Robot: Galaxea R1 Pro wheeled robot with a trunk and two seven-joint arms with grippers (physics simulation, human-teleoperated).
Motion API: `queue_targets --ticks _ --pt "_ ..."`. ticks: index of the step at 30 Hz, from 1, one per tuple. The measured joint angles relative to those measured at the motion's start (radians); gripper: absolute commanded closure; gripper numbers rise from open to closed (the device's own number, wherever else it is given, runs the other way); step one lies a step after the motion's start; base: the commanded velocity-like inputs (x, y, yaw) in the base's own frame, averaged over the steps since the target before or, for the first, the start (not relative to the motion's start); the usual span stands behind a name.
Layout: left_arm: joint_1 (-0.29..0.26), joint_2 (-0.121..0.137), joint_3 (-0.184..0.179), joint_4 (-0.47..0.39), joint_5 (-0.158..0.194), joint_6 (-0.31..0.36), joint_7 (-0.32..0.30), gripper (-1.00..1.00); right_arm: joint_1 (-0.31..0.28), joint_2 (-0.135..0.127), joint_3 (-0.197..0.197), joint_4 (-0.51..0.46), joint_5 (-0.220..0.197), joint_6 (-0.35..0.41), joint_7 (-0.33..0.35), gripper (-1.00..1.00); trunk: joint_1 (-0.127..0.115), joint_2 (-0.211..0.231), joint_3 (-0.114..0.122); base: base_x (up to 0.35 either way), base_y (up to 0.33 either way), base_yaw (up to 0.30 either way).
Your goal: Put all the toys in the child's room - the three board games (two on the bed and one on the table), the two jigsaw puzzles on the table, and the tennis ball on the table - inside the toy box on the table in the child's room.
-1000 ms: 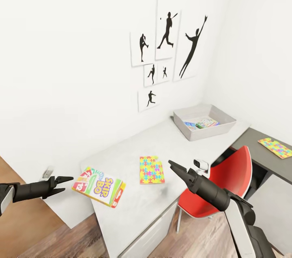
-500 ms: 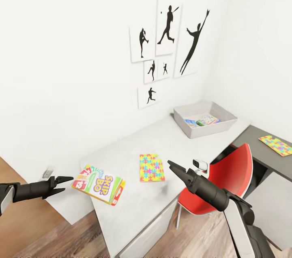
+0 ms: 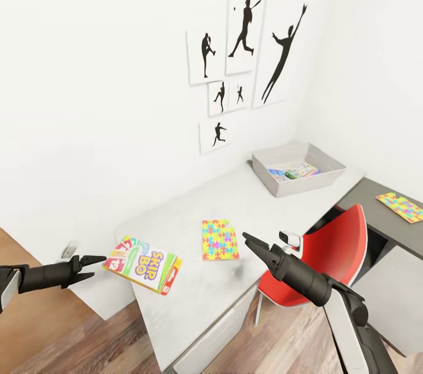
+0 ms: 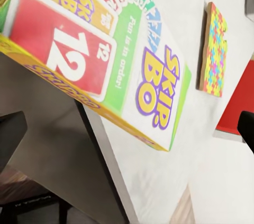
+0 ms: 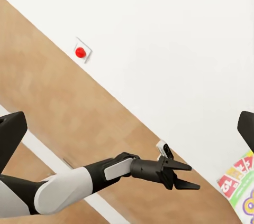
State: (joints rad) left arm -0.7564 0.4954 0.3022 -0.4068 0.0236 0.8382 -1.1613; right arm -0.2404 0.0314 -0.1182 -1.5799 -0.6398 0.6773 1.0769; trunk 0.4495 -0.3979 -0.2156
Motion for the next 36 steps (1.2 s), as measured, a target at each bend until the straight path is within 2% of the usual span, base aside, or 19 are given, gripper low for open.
queue_targets --ticks 36 --pt "0.000 0.000 0.000 0.000 0.002 -0.016 -0.019 -1.00 0.000 0.004 0.000 0.000 0.000 -0.002 -0.002 -1.00 0.000 0.000 -0.059 0.000 0.002 0.000"
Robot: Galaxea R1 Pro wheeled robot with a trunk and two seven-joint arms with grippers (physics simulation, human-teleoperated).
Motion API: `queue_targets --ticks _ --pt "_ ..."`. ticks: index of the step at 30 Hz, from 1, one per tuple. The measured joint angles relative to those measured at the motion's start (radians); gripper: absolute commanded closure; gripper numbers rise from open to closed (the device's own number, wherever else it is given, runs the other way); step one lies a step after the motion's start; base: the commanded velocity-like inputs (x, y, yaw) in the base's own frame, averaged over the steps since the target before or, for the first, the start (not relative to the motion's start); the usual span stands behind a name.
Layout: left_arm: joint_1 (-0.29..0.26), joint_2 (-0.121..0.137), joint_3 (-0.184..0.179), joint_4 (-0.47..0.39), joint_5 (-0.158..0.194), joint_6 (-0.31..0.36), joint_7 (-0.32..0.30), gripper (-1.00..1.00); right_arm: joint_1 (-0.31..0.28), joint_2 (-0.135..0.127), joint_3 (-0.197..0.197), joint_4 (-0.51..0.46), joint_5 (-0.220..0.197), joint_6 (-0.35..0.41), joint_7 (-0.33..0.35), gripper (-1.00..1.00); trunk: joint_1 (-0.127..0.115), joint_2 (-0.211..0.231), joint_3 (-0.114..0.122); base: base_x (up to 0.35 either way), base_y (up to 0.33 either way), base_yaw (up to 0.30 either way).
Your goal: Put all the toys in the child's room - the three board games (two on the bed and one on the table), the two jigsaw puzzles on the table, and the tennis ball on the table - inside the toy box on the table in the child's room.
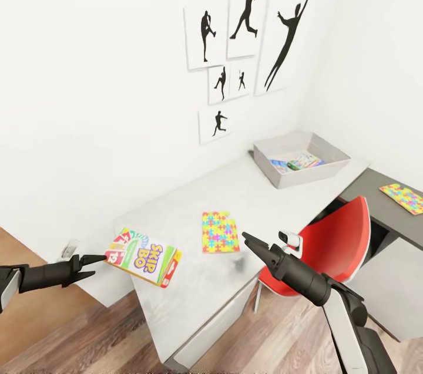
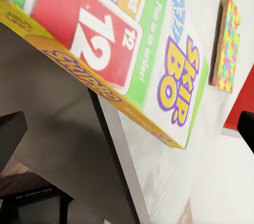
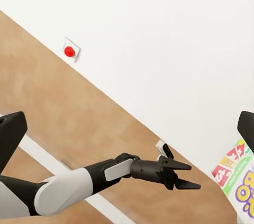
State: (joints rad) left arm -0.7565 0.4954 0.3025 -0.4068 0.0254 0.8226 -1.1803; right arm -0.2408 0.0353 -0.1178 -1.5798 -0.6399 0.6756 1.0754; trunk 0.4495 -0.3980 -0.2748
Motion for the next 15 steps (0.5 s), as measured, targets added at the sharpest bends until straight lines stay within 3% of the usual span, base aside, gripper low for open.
queue_targets --ticks 6,15 --pt "0.000 0.000 0.001 0.000 0.000 -0.001 -0.002 -1.00 0.000 -0.001 0.000 0.000 0.000 0.000 0.000 -1.00 0.000 0.000 -0.010 0.000 0.113 0.000" --pt "0.000 0.000 0.000 0.000 0.002 -0.002 -0.002 -1.00 0.000 -0.001 0.000 0.000 0.000 0.000 0.000 -1.00 0.000 0.000 -0.025 0.000 0.018 0.000"
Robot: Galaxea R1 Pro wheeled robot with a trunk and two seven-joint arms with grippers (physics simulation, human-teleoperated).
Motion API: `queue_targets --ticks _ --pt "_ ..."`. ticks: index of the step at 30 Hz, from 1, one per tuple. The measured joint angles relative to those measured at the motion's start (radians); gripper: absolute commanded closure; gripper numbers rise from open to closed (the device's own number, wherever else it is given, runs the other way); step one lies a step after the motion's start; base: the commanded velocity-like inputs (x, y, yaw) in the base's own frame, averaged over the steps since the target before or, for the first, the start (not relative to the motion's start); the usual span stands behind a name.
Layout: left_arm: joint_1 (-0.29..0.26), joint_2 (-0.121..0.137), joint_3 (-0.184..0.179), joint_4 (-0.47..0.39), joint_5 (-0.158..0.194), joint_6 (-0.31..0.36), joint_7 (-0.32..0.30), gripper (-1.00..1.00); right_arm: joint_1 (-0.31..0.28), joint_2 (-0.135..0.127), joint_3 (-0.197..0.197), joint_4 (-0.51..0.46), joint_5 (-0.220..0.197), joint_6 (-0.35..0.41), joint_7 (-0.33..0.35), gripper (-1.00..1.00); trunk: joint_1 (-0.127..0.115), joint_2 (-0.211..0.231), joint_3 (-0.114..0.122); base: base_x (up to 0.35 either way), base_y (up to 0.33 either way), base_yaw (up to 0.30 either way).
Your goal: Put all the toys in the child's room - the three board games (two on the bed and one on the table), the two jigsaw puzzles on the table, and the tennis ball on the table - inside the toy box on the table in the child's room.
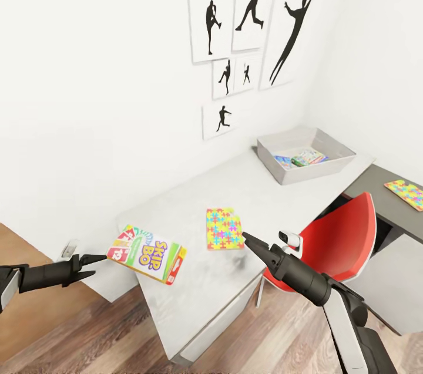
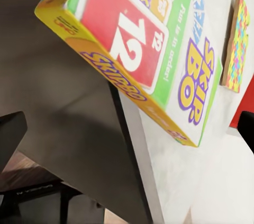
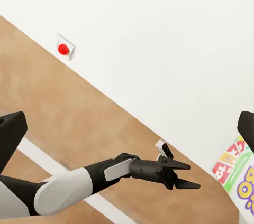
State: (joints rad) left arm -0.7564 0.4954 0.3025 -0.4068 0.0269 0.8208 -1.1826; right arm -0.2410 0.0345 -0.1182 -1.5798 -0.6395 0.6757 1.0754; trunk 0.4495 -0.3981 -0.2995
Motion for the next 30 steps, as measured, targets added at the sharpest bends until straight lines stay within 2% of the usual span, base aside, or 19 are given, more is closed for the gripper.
queue_targets --ticks 16,21,30 --pt "0.000 0.000 0.000 0.000 0.000 -0.001 0.000 -1.00 0.000 0.000 -0.001 0.000 0.001 -0.006 0.001 -1.00 0.000 0.000 -0.024 0.000 0.001 0.000" --pt "0.000 0.000 0.000 0.000 0.000 -0.002 -0.001 -1.00 0.000 -0.001 -0.003 0.000 0.001 -0.009 0.006 -1.00 0.000 0.000 -0.025 0.000 0.000 -0.034" --pt "0.000 0.000 0.000 -0.001 -0.001 -0.003 -0.026 -1.00 0.000 -0.002 -0.002 0.000 0.001 -0.011 0.010 -1.00 0.000 0.000 -0.017 0.000 0.025 -0.175"
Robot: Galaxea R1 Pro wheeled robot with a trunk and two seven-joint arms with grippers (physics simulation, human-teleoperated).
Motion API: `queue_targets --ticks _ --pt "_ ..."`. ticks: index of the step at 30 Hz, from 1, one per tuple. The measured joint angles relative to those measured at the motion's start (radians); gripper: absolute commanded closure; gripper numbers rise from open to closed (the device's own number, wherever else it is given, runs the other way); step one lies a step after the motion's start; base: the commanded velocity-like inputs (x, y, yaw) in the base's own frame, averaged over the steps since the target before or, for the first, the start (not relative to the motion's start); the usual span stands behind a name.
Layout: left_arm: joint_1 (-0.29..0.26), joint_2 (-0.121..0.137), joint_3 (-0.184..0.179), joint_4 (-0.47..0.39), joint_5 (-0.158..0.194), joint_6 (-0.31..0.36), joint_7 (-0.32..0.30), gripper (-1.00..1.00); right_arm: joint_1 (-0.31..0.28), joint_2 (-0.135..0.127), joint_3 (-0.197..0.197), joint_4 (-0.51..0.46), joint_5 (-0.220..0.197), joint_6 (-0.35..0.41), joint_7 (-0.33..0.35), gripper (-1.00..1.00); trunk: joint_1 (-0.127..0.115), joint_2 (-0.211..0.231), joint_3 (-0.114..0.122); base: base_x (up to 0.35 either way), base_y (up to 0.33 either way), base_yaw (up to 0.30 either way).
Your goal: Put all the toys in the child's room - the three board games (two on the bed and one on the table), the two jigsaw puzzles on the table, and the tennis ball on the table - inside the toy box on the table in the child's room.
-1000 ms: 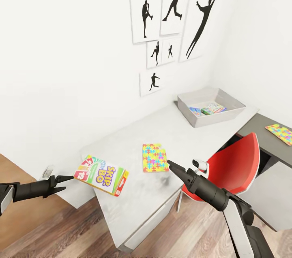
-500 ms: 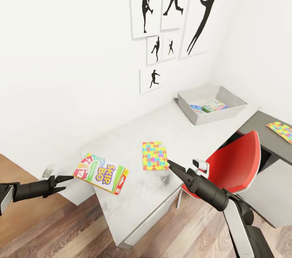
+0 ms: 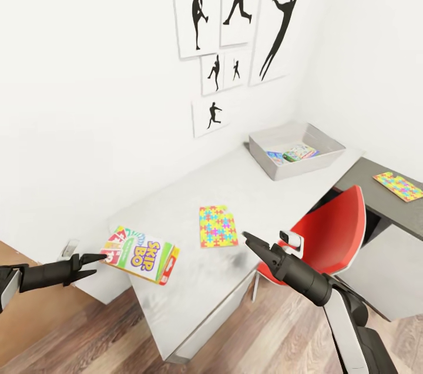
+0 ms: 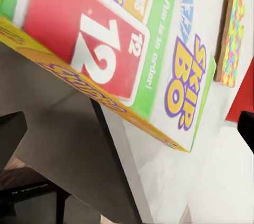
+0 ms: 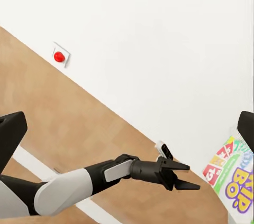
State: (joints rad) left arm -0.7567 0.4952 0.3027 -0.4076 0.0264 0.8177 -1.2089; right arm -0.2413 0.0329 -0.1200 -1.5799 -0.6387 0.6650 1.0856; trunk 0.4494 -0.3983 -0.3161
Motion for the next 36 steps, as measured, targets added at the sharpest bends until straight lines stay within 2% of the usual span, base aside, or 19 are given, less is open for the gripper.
queue_targets --ticks 8,16,36 --pt "0.000 0.000 0.000 -0.001 -0.001 -0.007 -0.015 -1.00 0.000 -0.001 0.000 0.000 0.000 0.000 0.000 -1.00 0.000 0.000 0.005 0.000 0.108 -0.096" --pt "0.000 0.000 0.000 -0.001 -0.001 -0.016 -0.018 -1.00 0.000 0.000 0.000 0.000 0.000 0.000 0.000 -1.00 0.000 0.000 0.006 0.000 0.141 -0.009" --pt "0.001 0.000 0.000 -0.001 -0.001 -0.017 -0.017 -1.00 0.000 0.005 0.000 0.000 0.000 -0.002 -0.003 -1.00 0.000 0.000 0.006 0.011 0.057 0.000"
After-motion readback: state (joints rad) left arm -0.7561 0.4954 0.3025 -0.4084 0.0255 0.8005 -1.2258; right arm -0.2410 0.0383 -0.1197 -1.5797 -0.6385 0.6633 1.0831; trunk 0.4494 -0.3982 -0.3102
